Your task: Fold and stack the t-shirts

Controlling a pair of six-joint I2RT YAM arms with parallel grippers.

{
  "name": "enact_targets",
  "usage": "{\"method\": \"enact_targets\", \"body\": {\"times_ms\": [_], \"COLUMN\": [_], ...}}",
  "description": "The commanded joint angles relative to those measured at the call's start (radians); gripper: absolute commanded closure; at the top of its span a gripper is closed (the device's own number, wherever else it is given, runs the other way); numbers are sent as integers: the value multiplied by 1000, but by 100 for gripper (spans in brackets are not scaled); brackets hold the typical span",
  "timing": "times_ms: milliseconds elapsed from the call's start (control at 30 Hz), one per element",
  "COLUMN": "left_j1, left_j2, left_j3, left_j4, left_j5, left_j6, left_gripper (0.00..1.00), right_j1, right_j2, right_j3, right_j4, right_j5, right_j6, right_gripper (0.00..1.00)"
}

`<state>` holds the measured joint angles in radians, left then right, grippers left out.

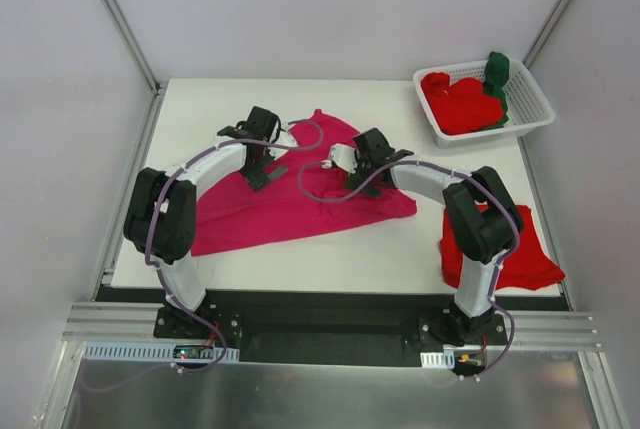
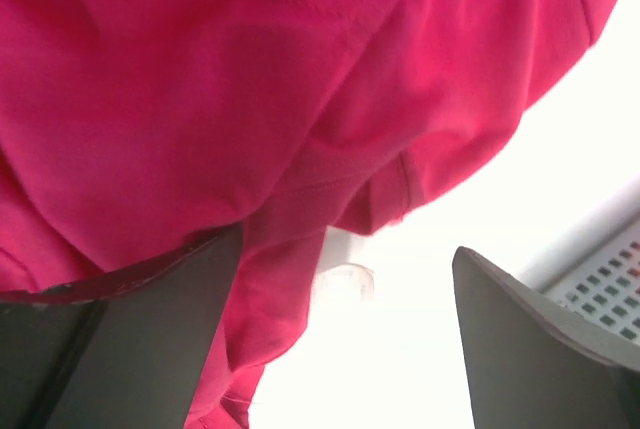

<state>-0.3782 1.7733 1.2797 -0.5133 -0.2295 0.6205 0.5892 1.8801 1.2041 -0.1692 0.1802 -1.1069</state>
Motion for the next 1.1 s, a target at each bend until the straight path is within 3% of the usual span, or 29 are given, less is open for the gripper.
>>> {"method": "enact_targets", "body": {"times_ms": [0, 300, 467, 733, 833, 1067], "left_j1": [1, -5, -37, -83, -126, -192], "left_j2": [-45, 35, 141, 400, 451, 480], "left_j3": [3, 59, 266, 651, 734, 748], "left_j4": [-10, -2, -4, -10, -30, -47], "left_j5": [-19, 16, 45, 88, 110, 203], "left_j6": [-7, -38, -33, 41, 64, 74], "left_gripper": [1, 1, 1, 1, 1, 1], "right_j1": [-29, -34, -34, -34, -32, -17], "right_j2": [-12, -68, -114, -111, -104, -84], "right_j3": [11, -23, -92, -51, -38, -15], "right_j4": [-52, -157, -158, -181, -187, -191], "right_j5": [59, 57, 36, 10, 4, -19], "right_j6": [-36, 36, 48, 64, 68, 88], "right_gripper": [10, 10, 10, 10, 10, 10]}}
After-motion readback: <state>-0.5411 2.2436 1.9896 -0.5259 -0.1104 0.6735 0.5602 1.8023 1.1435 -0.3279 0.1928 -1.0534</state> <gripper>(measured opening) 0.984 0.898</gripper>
